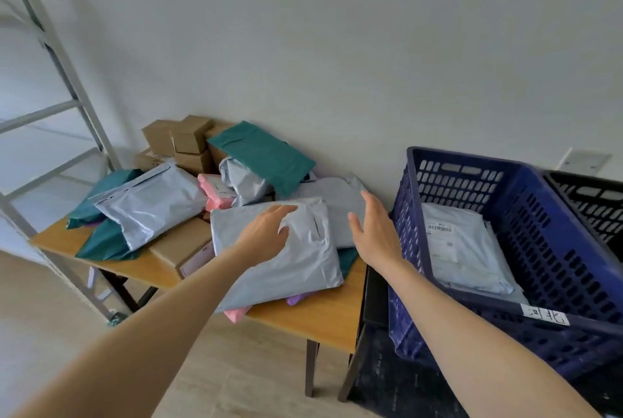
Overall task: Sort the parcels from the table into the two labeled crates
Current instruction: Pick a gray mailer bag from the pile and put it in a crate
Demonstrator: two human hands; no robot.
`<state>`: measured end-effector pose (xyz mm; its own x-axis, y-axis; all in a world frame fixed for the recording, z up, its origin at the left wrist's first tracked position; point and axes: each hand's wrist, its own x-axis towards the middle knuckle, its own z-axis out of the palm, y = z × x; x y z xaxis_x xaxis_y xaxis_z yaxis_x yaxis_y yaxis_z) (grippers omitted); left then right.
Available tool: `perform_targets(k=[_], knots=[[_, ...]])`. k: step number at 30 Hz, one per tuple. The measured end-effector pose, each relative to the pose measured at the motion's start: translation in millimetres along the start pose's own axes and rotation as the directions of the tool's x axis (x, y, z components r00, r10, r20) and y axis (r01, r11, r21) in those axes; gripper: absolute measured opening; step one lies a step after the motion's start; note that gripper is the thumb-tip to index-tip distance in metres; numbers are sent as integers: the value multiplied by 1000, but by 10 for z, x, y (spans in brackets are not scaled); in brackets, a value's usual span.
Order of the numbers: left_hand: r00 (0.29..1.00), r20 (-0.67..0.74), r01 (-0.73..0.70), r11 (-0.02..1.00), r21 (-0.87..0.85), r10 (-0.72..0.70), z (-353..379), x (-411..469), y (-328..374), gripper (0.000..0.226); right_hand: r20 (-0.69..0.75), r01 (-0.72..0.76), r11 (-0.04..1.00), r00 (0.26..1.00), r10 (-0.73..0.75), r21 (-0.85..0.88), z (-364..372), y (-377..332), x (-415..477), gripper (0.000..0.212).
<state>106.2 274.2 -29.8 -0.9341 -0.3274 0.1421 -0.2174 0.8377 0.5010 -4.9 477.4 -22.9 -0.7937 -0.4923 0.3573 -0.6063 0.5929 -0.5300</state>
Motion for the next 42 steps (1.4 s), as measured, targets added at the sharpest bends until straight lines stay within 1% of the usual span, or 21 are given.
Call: perform_targets(k=[6, 11, 14, 21, 23, 27, 31, 35, 38, 42], knots=[[993, 4, 119, 993, -2, -119, -11, -465, -544, 48, 128, -56, 998, 990, 54, 10, 394, -71, -274, 57], [970, 22, 243, 970, 26, -244, 113, -768, -950, 48, 226, -51, 999, 973, 47, 13, 800, -93, -460, 56], [955, 59, 291, 956, 24, -292, 207, -872, -1147, 48, 304, -58, 998, 951, 51, 14, 1024, -78, -511, 58], [925, 169, 337, 940, 47, -340, 366, -807, -1622, 50, 411, -81, 997, 908, 78, -9, 1589, -71, -496, 63], [918, 186, 347, 936, 58, -351, 385, -714, -1748, 51, 446, -67, 997, 892, 72, -29, 1749, -69, -466, 66], [919, 185, 348, 937, 40, -349, 434, -470, -1985, 51, 492, -2, 994, 869, 58, -113, 2051, -29, -403, 74], [920, 220, 337, 941, -21, -324, 556, -298, -2194, 54, 527, 64, 976, 848, 57, -209, 2321, 46, -376, 84], [918, 298, 298, 951, -88, -260, 607, -221, -2318, 64, 528, 114, 956, 848, 48, -270, 2491, 95, -389, 99], [928, 299, 271, 954, -129, -223, 600, -172, -2393, 70, 528, 132, 939, 847, 59, -317, 2565, 98, -403, 115], [936, 298, 244, 956, -161, -189, 608, -139, -2449, 75, 538, 159, 901, 838, 94, -405, 2630, 72, -413, 125]])
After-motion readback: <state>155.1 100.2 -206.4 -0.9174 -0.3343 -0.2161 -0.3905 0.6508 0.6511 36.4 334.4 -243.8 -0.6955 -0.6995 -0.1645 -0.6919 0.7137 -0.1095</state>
